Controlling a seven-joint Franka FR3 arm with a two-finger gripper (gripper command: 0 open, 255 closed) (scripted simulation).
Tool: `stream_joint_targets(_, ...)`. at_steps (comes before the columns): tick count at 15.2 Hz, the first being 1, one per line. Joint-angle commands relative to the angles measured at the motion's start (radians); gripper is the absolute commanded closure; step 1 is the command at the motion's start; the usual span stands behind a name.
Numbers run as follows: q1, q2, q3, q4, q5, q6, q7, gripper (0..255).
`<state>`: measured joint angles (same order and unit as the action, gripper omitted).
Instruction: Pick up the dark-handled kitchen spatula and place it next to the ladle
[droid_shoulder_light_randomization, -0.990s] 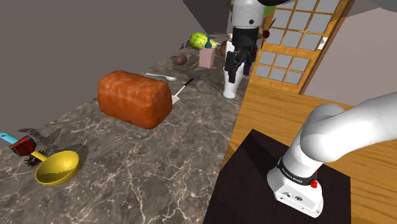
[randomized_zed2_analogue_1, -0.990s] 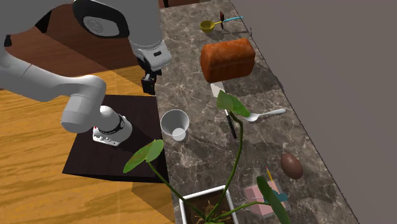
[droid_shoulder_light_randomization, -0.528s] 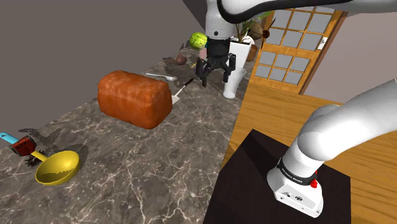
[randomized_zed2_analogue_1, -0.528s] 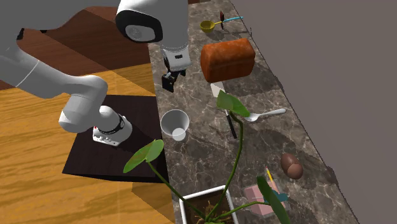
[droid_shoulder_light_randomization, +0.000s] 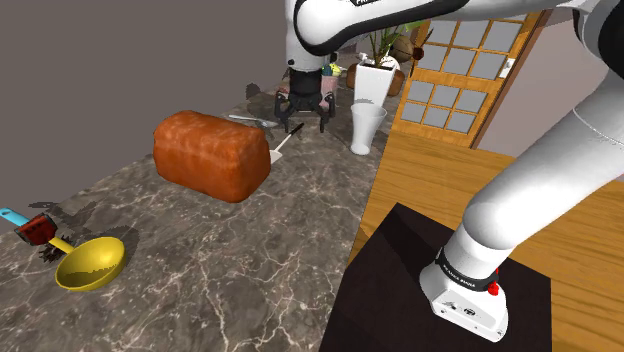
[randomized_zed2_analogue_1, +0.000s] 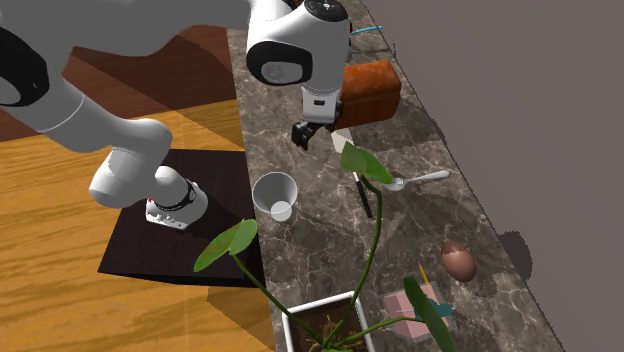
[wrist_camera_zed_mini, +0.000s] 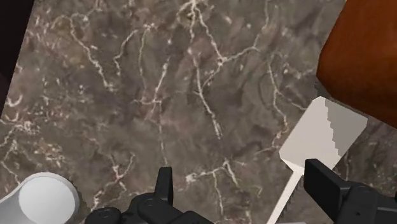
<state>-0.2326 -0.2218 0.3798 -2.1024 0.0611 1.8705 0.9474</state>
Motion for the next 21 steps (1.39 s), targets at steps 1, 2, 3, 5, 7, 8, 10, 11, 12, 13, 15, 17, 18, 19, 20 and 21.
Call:
stream_joint_targets(1,-0.019,0.067,0.016,0.041,-0.030,0.032,0.114,0)
stream_joint_targets(2,-0.027,0.102,0.021,0.066,-0.048,0.045,0.167,0)
stream_joint_targets(3,-0.034,0.138,0.024,0.092,-0.067,0.057,0.219,0)
stream_joint_targets(5,-0.045,0.208,0.025,0.145,-0.106,0.075,0.322,0)
stream_joint_targets(7,-0.051,0.275,0.020,0.199,-0.145,0.088,0.421,0)
stream_joint_targets(8,-0.052,0.307,0.014,0.227,-0.164,0.093,0.469,0)
stream_joint_targets(10,-0.051,0.328,0.008,0.233,-0.175,0.108,0.496,0)
stream_joint_targets(11,-0.051,0.331,0.007,0.224,-0.177,0.120,0.497,0)
stream_joint_targets(12,-0.051,0.335,0.006,0.215,-0.179,0.133,0.499,0)
stream_joint_targets(13,-0.051,0.339,0.006,0.206,-0.182,0.145,0.500,0)
stream_joint_targets(15,-0.051,0.348,0.005,0.189,-0.187,0.170,0.504,0)
stream_joint_targets(17,-0.051,0.355,0.004,0.177,-0.191,0.189,0.506,0)
stream_joint_targets(18,-0.051,0.355,0.004,0.176,-0.191,0.189,0.506,0)
stream_joint_targets(19,-0.051,0.355,0.004,0.177,-0.191,0.189,0.506,0)
stream_joint_targets(20,-0.051,0.355,0.004,0.177,-0.191,0.189,0.506,0)
stream_joint_targets(21,-0.051,0.355,0.004,0.177,-0.191,0.189,0.506,0)
